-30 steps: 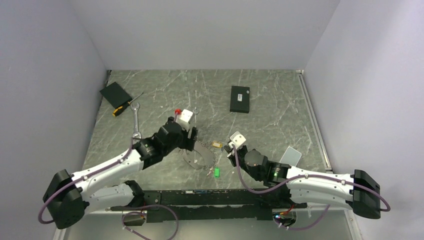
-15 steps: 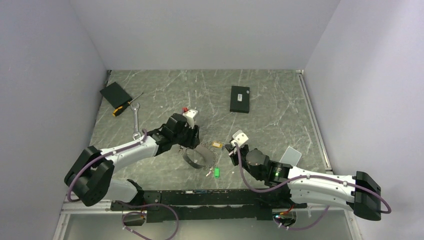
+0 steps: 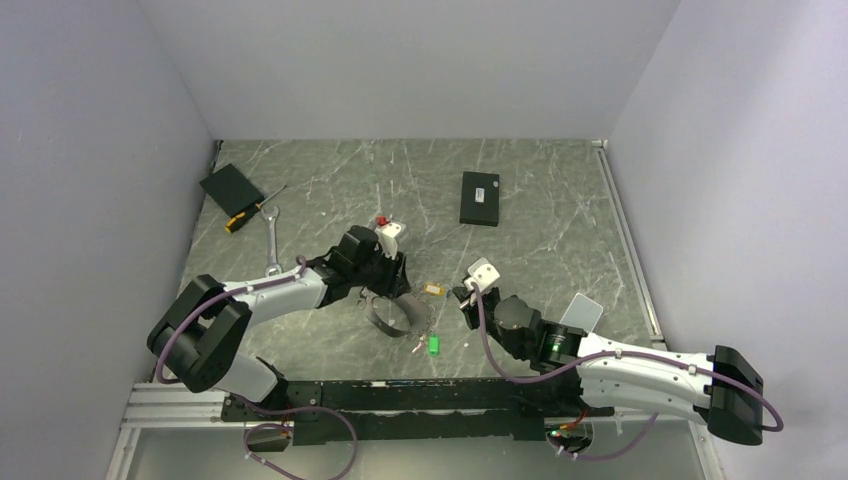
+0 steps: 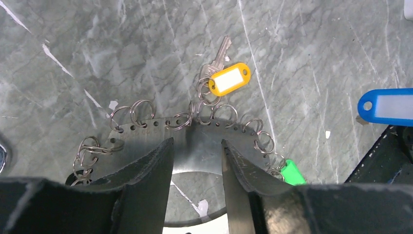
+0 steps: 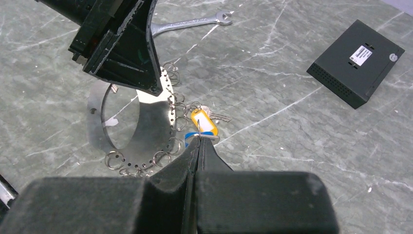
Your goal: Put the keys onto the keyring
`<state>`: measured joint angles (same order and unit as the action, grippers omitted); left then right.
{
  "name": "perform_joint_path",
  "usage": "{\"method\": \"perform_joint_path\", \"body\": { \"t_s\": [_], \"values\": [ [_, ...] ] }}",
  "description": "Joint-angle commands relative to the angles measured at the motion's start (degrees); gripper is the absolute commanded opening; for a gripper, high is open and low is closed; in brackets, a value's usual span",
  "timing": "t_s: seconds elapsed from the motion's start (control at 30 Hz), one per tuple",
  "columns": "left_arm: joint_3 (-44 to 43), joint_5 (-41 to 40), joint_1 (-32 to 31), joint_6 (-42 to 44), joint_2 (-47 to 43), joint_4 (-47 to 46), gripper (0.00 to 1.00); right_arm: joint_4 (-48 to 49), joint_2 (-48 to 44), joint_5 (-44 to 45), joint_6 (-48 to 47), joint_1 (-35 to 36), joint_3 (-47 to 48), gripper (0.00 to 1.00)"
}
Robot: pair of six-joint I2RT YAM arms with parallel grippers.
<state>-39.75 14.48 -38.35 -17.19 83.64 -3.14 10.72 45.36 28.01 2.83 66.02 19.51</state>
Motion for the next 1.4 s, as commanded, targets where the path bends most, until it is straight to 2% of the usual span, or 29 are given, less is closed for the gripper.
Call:
{"method": "perform_joint_path", "body": {
  "t_s": [0.0, 0.23, 0.4, 0.5, 0.57, 0.73, 1.0, 1.23, 1.37],
  "values": [
    [1.1, 2.2, -0.2, 1.5, -0.7, -5.4, 0.44, 2.1, 0.1, -0.8, 0.6, -0.5, 0.2, 0.0],
    [0.0, -3.7, -0.2, 6.2, -0.1, -2.0, 0.4, 1.8, 0.4, -1.8, 0.6, -1.3, 0.5, 0.0],
    [-0.2, -12.1, -0.2, 2.8, -2.7, 2.7, 0.51, 2.1, 1.1, -2.6, 0.5, -1.7, 0.8, 0.0],
    [-0.9, -17.5, -0.2, -3.0, -4.9, 9.2, 0.54, 2.6, 1.7, -3.3, 0.5, -1.9, 0.8, 0.0],
    [-0.5, -19.3, -0.2, -6.8, -6.9, 11.1, 0.53, 2.9, 2.0, -3.8, 0.5, -2.2, 0.9, 0.0],
    [1.9, -18.7, -0.3, -13.2, -10.1, 8.9, 0.49, 4.1, 3.1, -5.1, 0.6, -2.7, 1.0, 0.0],
    [-0.3, -21.2, -1.0, -16.8, -3.9, 6.5, 0.36, 3.5, 2.7, -5.2, 0.7, -3.0, 1.0, 0.0],
    [-3.3, -29.1, -4.7, -18.3, 0.2, 9.1, 0.37, 2.7, 1.8, -4.9, 0.7, -3.0, 0.9, 0.0],
    [-3.1, -30.6, -5.2, -18.7, 1.4, 7.5, 0.36, 2.9, 1.9, -5.0, 0.9, -3.1, 0.7, 0.0]
  ]
}}
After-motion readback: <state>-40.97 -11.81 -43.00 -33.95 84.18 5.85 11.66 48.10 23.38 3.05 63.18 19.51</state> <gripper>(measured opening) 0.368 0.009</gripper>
